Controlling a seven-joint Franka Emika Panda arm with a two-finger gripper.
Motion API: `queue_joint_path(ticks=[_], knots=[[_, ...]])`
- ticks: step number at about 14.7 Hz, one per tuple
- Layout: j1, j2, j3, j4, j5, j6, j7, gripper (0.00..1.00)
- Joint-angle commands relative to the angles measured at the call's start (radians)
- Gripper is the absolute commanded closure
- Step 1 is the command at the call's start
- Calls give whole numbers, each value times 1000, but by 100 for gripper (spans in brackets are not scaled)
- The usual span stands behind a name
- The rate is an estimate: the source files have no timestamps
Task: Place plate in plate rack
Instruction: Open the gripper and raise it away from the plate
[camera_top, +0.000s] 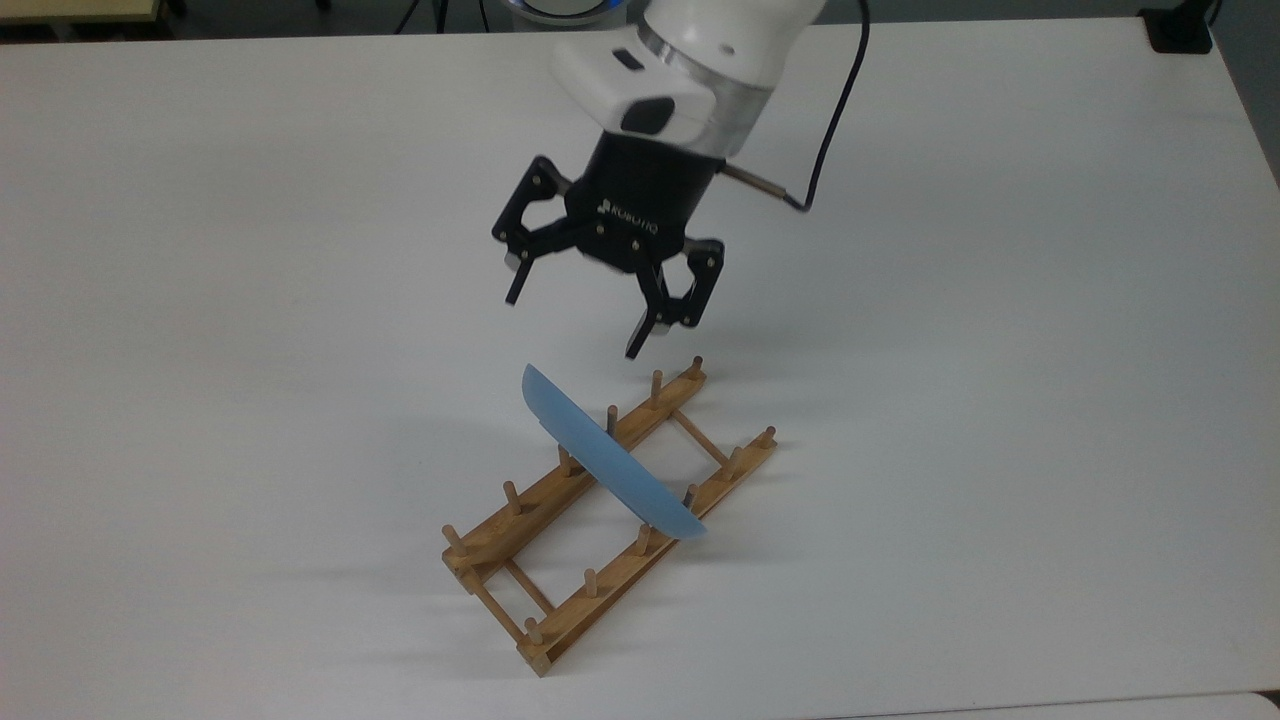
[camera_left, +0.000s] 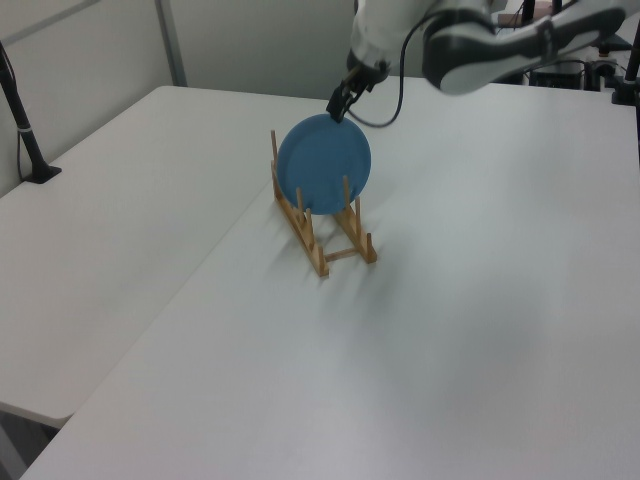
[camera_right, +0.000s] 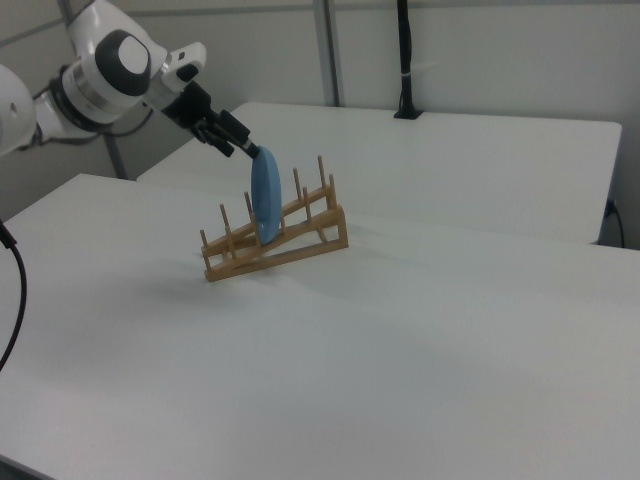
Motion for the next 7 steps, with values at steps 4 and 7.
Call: queue_joint_path(ticks=[4,7], knots=[[-66,-183,-9,-75,397,-363,-433,0],[-161,-300,-12,-154,502,-449,-631,0]])
